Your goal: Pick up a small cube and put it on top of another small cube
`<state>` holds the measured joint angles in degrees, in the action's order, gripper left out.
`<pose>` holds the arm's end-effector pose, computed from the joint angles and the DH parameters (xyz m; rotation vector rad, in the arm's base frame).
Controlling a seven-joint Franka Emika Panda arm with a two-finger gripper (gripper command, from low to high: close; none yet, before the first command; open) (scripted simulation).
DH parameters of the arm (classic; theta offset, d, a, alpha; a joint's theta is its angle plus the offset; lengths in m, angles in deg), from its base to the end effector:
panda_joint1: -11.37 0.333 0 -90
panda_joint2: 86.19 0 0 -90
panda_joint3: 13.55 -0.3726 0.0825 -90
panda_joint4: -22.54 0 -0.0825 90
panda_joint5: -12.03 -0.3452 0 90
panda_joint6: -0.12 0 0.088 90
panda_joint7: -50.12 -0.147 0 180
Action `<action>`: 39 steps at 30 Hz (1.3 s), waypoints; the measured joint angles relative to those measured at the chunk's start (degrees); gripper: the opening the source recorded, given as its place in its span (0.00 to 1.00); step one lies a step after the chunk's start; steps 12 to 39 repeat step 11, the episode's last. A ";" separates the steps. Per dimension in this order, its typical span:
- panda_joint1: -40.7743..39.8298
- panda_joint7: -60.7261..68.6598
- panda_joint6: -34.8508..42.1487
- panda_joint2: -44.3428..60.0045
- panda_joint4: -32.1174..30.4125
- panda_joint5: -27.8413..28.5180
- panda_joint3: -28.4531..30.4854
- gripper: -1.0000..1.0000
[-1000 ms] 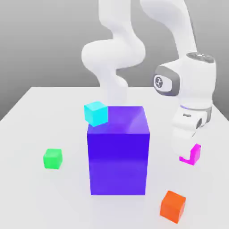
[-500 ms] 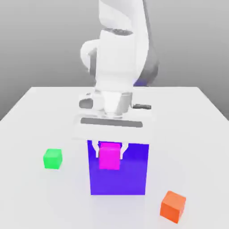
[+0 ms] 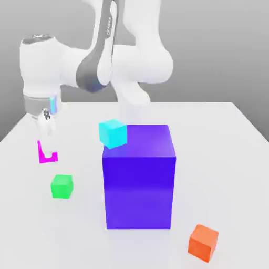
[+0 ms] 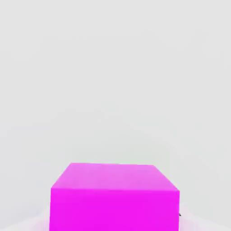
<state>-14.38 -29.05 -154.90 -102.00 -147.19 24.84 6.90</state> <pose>0.2114 -0.2036 0.2904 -1.7300 2.6176 -0.0182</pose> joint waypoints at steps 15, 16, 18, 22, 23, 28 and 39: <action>5.71 8.66 -14.07 15.21 0.12 -12.95 1.35 1.00; 5.71 8.66 -14.07 15.21 0.12 -12.95 1.35 1.00; 5.71 8.66 -14.07 15.21 0.12 -12.95 1.35 1.00; 5.71 8.66 -14.07 15.21 0.12 -12.95 1.35 1.00; 5.71 8.66 -14.07 15.21 0.12 -12.95 1.35 1.00; 5.71 8.66 -14.07 15.21 0.12 -12.95 1.35 1.00; 5.71 8.66 -14.07 15.21 0.12 -12.95 1.35 1.00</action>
